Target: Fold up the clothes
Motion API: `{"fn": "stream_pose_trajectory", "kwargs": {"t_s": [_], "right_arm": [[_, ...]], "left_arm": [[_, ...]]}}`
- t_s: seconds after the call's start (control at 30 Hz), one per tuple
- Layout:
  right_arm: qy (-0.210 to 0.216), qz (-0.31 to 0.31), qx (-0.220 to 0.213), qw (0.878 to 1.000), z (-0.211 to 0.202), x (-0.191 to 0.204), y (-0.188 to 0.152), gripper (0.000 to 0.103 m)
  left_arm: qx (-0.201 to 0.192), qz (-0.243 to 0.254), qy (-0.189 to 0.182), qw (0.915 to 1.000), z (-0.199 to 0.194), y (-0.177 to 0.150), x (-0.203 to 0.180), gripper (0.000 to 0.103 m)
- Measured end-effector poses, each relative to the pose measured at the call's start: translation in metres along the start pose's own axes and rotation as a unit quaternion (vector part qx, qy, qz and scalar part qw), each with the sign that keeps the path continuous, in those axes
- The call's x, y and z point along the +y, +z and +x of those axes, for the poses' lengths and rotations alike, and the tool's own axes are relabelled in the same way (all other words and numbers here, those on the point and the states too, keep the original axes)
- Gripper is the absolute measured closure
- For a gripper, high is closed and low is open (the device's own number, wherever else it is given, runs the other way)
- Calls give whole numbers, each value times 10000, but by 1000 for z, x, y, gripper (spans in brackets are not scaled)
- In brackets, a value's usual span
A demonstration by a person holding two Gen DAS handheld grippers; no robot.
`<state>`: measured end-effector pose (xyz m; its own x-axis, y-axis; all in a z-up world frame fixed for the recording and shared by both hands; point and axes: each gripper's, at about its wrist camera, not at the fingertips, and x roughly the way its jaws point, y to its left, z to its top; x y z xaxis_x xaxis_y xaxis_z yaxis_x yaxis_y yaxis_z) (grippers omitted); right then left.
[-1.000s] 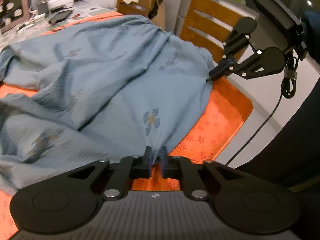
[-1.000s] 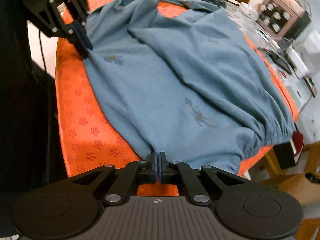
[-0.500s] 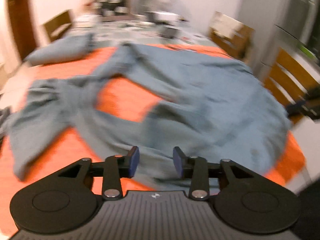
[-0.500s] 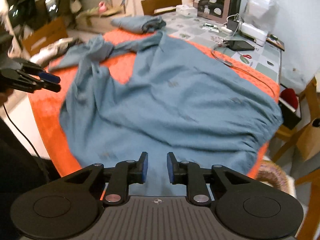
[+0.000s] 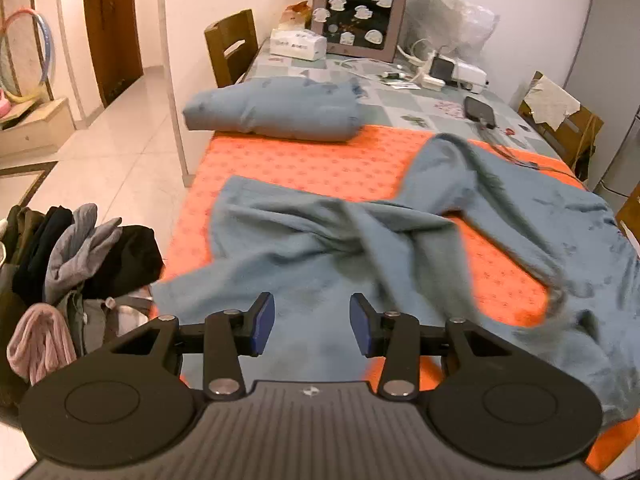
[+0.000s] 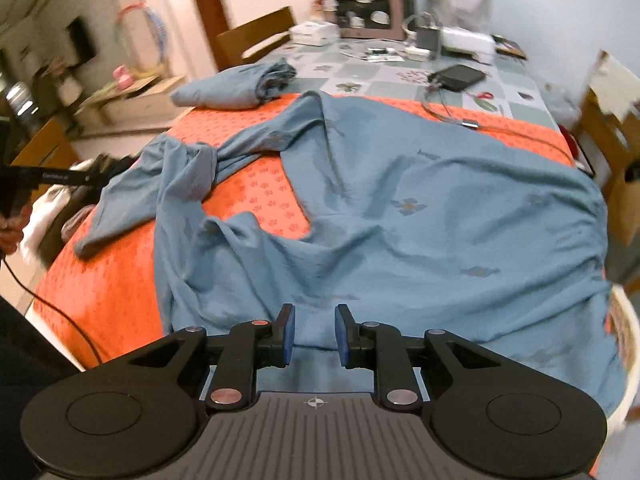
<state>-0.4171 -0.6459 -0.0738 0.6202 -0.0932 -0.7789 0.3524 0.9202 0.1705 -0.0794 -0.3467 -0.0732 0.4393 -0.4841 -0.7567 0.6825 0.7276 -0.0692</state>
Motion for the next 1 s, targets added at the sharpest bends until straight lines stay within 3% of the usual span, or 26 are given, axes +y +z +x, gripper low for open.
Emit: {"fn": "stream_pose_trajectory", "kwargs": {"t_s": [0.37,0.7,0.9,0.97,1.0], "right_arm": [[-647,891,-9,9939,11,68,-4,78],[-1091,1213,-51,9866,4,98,-11,75],[-1203,1317,-83,9839,5,105,-12,73],[-1219,1331,-87,9835,6,106,-12,73],[-1231,1324,-80,9835,7,107,-12,73]], "left_arm": [[169,78,-305,9994,70,51,80,54],[273,80,-607,9977,121,82,93,54],[407,59,-578,9975,142,86,91,54],[405,95,-577,9975,145,84,89,58],[379,104,-586,9975,145,83,89,73]]}}
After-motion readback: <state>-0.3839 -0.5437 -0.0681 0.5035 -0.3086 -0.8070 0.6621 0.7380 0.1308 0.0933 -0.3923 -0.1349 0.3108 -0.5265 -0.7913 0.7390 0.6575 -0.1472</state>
